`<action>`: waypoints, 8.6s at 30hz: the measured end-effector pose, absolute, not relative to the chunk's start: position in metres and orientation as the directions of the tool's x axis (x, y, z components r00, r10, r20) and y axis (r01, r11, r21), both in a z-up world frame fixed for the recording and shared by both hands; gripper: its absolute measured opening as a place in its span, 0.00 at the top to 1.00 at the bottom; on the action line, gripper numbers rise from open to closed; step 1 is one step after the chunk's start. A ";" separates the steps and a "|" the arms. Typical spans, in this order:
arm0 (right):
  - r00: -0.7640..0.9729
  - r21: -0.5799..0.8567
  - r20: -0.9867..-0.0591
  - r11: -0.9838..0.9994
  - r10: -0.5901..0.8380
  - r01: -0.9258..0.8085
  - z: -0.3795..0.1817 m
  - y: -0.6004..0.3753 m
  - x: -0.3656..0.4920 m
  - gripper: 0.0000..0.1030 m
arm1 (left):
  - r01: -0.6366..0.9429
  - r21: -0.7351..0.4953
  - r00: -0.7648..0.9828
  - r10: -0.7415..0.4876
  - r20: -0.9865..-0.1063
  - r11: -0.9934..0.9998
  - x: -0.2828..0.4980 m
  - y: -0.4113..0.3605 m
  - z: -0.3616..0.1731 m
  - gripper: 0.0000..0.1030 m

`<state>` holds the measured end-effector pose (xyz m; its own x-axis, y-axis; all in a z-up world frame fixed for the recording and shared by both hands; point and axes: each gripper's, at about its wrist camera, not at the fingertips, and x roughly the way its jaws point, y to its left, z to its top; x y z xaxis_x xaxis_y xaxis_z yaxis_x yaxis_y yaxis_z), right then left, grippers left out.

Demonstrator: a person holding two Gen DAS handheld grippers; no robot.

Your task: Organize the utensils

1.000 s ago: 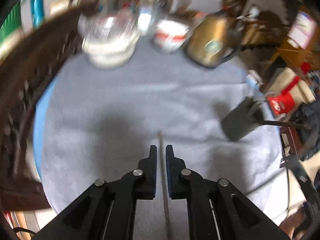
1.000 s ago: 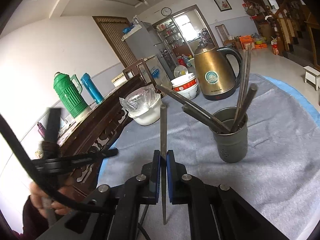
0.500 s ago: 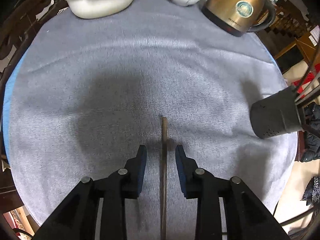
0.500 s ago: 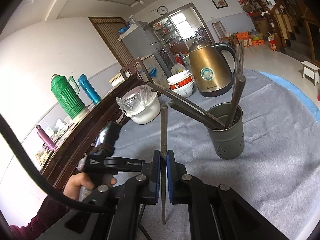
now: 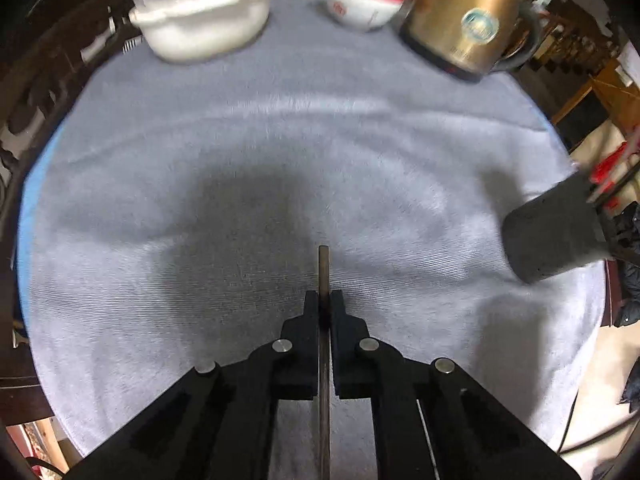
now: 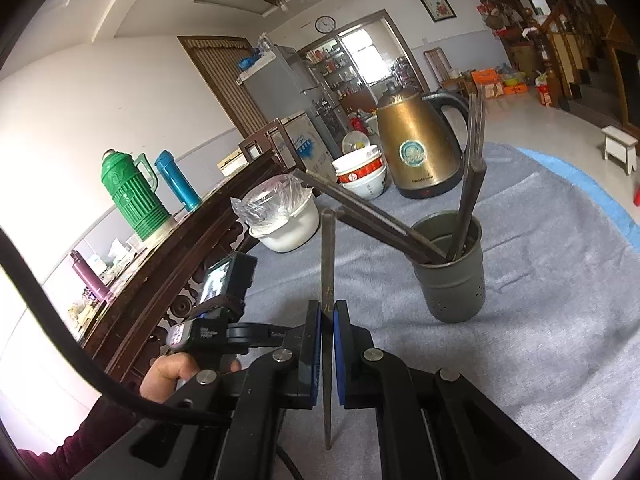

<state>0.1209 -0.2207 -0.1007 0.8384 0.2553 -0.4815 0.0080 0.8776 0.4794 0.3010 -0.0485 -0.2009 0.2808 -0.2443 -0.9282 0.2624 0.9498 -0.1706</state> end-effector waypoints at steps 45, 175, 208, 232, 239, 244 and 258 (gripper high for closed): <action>0.981 0.455 -0.195 0.886 0.007 0.084 0.052 -0.319 0.119 0.94 | 0.485 -0.170 0.686 -0.494 -0.535 0.858 0.243 -0.107 0.091 0.95; 0.950 0.279 -0.303 0.946 -0.079 0.168 0.007 -0.169 -0.094 0.36 | 0.101 0.320 0.929 0.027 -0.370 0.942 -0.012 0.035 0.026 0.05; 0.950 0.278 -0.304 0.947 -0.072 0.161 0.005 -0.161 -0.092 0.36 | 0.092 0.313 0.929 0.032 -0.369 0.945 -0.013 0.044 0.021 0.04; 0.950 0.284 -0.307 0.946 -0.063 0.155 0.006 -0.160 -0.089 0.36 | 0.090 0.312 0.930 0.032 -0.365 0.946 -0.012 0.046 0.022 0.04; 0.950 0.282 -0.307 0.947 -0.063 0.154 0.008 -0.159 -0.088 0.36 | 0.090 0.313 0.931 0.032 -0.363 0.946 -0.012 0.047 0.023 0.04; 0.950 0.282 -0.307 0.947 -0.062 0.153 0.009 -0.158 -0.087 0.36 | 0.090 0.311 0.931 0.031 -0.363 0.946 -0.012 0.047 0.023 0.04; 0.950 0.285 -0.307 0.946 -0.059 0.152 0.009 -0.158 -0.088 0.36 | 0.093 0.311 0.929 0.030 -0.368 0.946 -0.012 0.047 0.021 0.04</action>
<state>-0.0876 -0.1578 0.0089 0.9498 -0.0594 -0.3072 0.1515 0.9463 0.2855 -0.0122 0.0473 0.0207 0.9294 0.0295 -0.3680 0.0932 0.9458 0.3112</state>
